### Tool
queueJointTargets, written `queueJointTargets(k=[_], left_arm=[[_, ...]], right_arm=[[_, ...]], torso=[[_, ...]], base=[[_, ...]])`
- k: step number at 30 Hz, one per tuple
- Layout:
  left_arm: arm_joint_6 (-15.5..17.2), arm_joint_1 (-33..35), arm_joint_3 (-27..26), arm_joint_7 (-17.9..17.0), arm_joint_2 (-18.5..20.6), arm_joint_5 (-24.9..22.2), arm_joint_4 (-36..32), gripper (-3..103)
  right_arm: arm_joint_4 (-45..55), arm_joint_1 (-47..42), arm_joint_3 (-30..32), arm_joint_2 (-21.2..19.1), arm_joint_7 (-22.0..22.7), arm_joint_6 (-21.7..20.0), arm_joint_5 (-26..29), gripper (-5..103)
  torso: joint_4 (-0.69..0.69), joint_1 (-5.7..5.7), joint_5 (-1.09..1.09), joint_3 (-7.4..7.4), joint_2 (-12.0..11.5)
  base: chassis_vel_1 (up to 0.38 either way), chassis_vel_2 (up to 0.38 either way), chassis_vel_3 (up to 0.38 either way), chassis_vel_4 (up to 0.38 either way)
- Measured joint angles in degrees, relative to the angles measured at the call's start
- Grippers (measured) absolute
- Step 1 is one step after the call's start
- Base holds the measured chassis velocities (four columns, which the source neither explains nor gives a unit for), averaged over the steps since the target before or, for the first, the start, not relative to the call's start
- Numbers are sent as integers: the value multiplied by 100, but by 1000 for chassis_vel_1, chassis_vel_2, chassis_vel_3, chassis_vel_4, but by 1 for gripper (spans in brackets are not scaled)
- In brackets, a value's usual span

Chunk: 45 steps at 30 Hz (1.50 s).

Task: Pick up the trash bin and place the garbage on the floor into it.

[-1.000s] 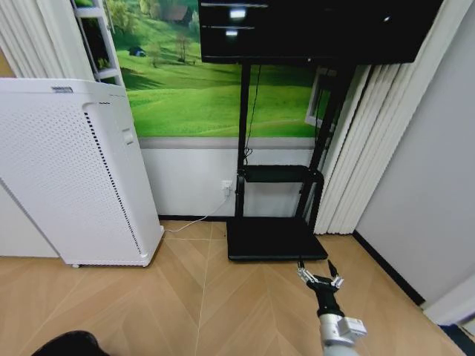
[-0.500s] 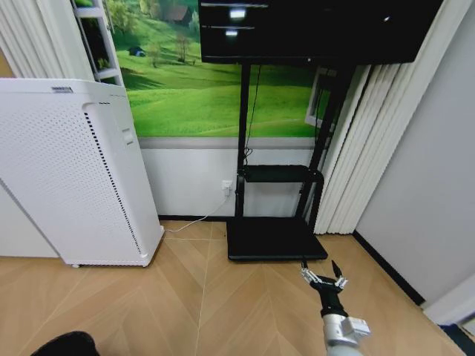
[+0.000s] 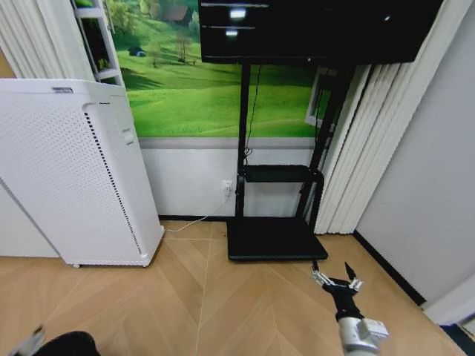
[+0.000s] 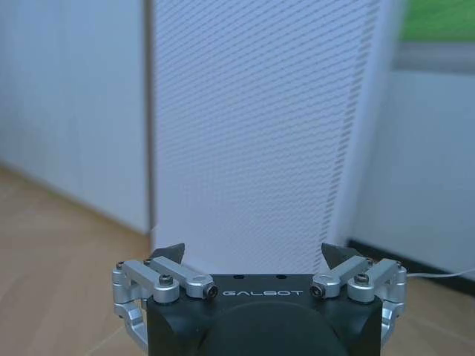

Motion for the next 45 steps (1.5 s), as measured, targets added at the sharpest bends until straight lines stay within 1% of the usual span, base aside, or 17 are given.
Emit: queueJointTargets(k=[1, 2, 3, 4, 6, 7, 9, 10, 11, 13, 14, 15, 17, 18, 20, 25, 45], left_arm=[[0, 0, 0, 0, 0, 0, 0, 100], [-101, -99, 148, 308, 108, 264, -29, 100], [-233, -250, 438, 788, 269, 704, -60, 100], [-233, -250, 438, 788, 269, 704, -60, 100], [-388, -483, 971, 1267, 470, 1335, -74, 100], [-388, -483, 971, 1267, 470, 1335, -74, 100], [-452, -624, 1450, 1475, 554, 1648, -241, 100], [-452, -624, 1450, 1475, 554, 1648, -241, 100], [-460, -599, 1581, 1495, 493, 1746, -310, 100], [-547, -476, 1869, 1546, 346, 2071, -350, 100], [-593, -442, 1964, 1576, 312, 2217, -341, 100], [-593, -442, 1964, 1576, 312, 2217, -341, 100], [-710, -378, 2196, 1664, 181, 2600, -244, 100], [-710, -378, 2196, 1664, 181, 2600, -244, 100], [-795, -365, 2325, 1713, 51, 2789, -147, 100], [-881, -421, 2346, 1766, 23, 2864, -23, 100], [-872, -445, 2303, 1781, 57, 2804, -15, 100]], right_arm=[[0, 0, 0, 0, 0, 0, 0, 100], [89, -101, -7, 6, -5, -48, -12, 100], [221, -304, -66, 35, -64, -128, -28, 100], [221, -304, -66, 35, -64, -128, -28, 100], [335, -575, -277, 158, -109, -169, -87, 100], [335, -575, -277, 158, -109, -169, -87, 100], [423, -656, -575, 303, -93, -230, -116, 100], [423, -656, -575, 303, -93, -230, -116, 100], [454, -616, -689, 319, -89, -300, -74, 100], [485, -531, -859, 346, -108, -394, -52, 100], [487, -523, -888, 370, -115, -405, -69, 100], [487, -523, -888, 370, -115, -405, -69, 100], [486, -487, -921, 431, -111, -411, -102, 100], [486, -487, -921, 431, -111, -411, -102, 100], [491, -479, -898, 460, -106, -394, -111, 100], [534, -545, -849, 510, -117, -298, -182, 100], [538, -568, -868, 569, -138, -310, -278, 100]], torso=[[0, 0, 0, 0, 0], [1, 0, 0, 0, 0], [0, 0, 0, 0, 0], [0, 0, 0, 0, 0], [-1, 0, -2, 0, 0], [-1, 0, -2, 0, 0], [-4, 0, -1, 0, 0], [-4, 0, -1, 0, 0], [-3, 0, 0, 0, 0], [4, 0, 1, 0, 0], [3, 0, 0, 0, 0], [3, 0, 0, 0, 0], [1, 0, 1, 0, 0], [1, 0, 1, 0, 0], [1, 0, 0, 0, 0], [1, 0, 0, 0, 0], [0, 0, 0, 0, 1]], base=[[0, 0, 0, 0], [0, 0, 0, 0], [0, 0, 0, 0], [0, 0, 0, 0], [0, 0, 0, 0], [0, 0, 0, 0], [0, 0, 0, 0], [0, 0, 0, 0], [0, 0, 0, 0], [0, 0, 0, 0], [0, 0, 0, 0], [0, 0, 0, 0], [0, 0, 0, 0], [0, 0, 0, 0], [0, 0, 0, 0], [0, 0, 0, 0], [0, 0, 0, 0]])
